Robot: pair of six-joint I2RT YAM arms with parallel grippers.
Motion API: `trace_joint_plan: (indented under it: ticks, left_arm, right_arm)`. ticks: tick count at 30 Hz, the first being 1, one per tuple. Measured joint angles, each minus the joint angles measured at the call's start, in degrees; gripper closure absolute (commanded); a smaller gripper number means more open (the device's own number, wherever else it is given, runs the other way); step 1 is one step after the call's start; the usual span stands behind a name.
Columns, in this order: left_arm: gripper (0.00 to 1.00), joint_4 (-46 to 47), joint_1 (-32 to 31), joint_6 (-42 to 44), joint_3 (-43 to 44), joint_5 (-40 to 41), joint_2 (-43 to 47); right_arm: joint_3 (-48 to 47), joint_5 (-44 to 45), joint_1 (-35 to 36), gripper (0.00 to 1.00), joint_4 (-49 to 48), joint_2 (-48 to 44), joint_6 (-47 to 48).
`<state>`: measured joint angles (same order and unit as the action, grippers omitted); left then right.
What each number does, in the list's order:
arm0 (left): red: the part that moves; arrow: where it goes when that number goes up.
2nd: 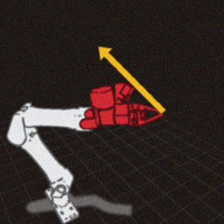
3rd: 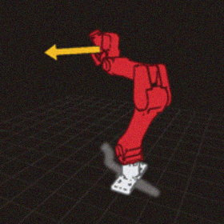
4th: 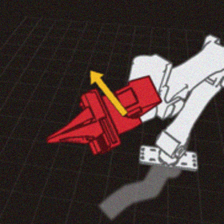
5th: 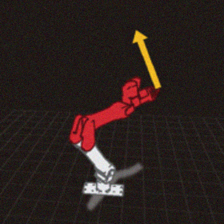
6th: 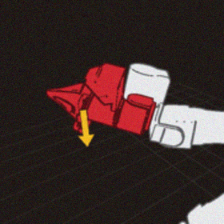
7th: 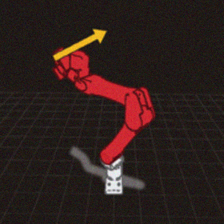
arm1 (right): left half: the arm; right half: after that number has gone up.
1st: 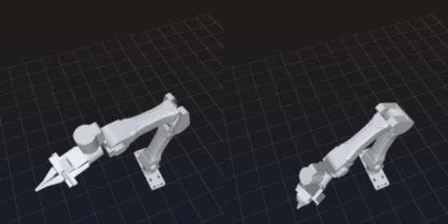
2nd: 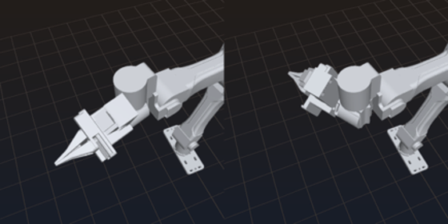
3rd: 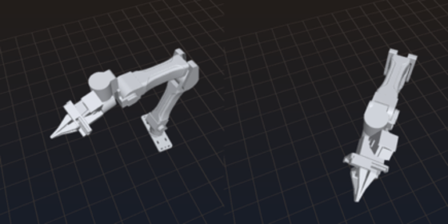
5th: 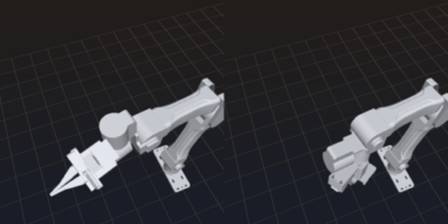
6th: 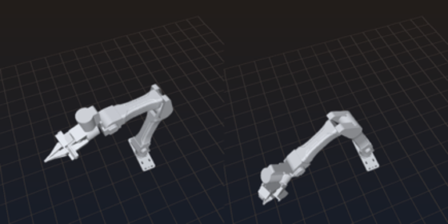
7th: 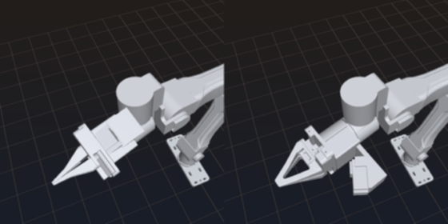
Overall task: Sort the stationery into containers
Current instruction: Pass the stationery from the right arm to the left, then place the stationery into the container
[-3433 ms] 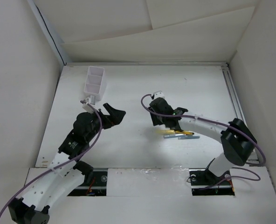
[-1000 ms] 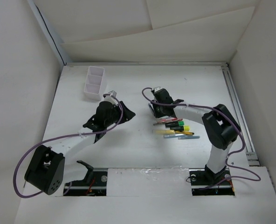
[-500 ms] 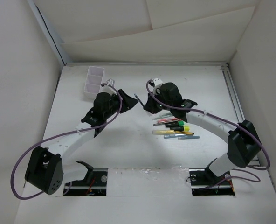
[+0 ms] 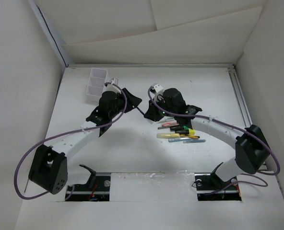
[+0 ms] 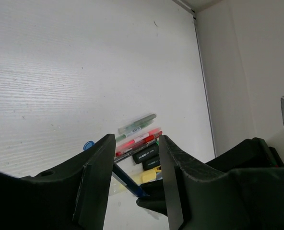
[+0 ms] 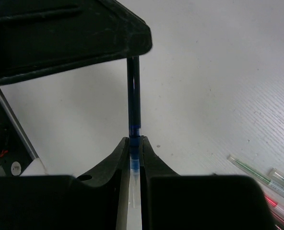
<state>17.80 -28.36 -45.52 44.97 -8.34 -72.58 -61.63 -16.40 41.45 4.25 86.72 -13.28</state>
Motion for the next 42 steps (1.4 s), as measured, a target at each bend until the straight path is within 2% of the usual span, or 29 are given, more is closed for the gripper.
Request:
trace_joint_plan:
  ticks: [4,8,13,20,23,27,31,32,35,38,42]
  left_arm:
    - [0.60,-0.4,0.0,0.0,-0.7,1.7,2.5]
    - [0.53,-0.6,0.0,0.0,-1.5,3.4,4.5]
    - [0.54,-1.0,0.1,0.0,-1.7,3.9,4.4]
    - [0.70,-0.9,0.1,-0.3,-1.7,3.0,-0.8]
    - [0.88,-0.1,0.1,-0.7,-1.6,2.1,-1.8]
    - [1.00,2.3,-0.2,-3.0,-1.5,0.6,-1.7]
    - [1.00,2.4,-0.2,-3.2,-1.4,1.2,-1.0]
    - [1.00,2.1,-0.3,-2.8,-1.4,1.6,-0.9]
    - [1.00,-1.0,0.5,-1.6,-0.5,4.4,-0.9]
    - [1.00,-5.3,2.6,-0.5,2.9,10.4,-1.2]
    - [1.00,-9.9,4.8,1.5,14.0,21.5,-5.3]
  right_arm:
    - [0.7,1.2,0.3,1.00,-0.1,-0.6,0.0]
    - [0.7,3.1,0.4,1.00,-0.5,-0.6,0.0]
    - [0.7,3.6,0.9,1.00,-1.2,-0.8,0.0]
    - [0.7,3.3,1.4,1.00,-2.1,-1.9,0.0]
    - [1.4,3.3,1.4,1.00,-2.1,-1.9,-0.3]
    - [1.8,3.6,1.8,1.00,-2.1,-1.8,-0.7]
    - [1.8,3.8,2.1,0.74,-2.8,-1.8,-1.3]
    - [1.8,3.7,2.1,0.62,-2.9,-1.8,-1.6]
    - [1.7,4.2,2.1,0.46,-3.3,-1.9,-2.0]
    - [1.7,6.3,2.1,0.44,-3.3,-2.5,-2.6]
    - [2.3,10.5,2.1,0.44,-4.7,-5.6,-3.7]
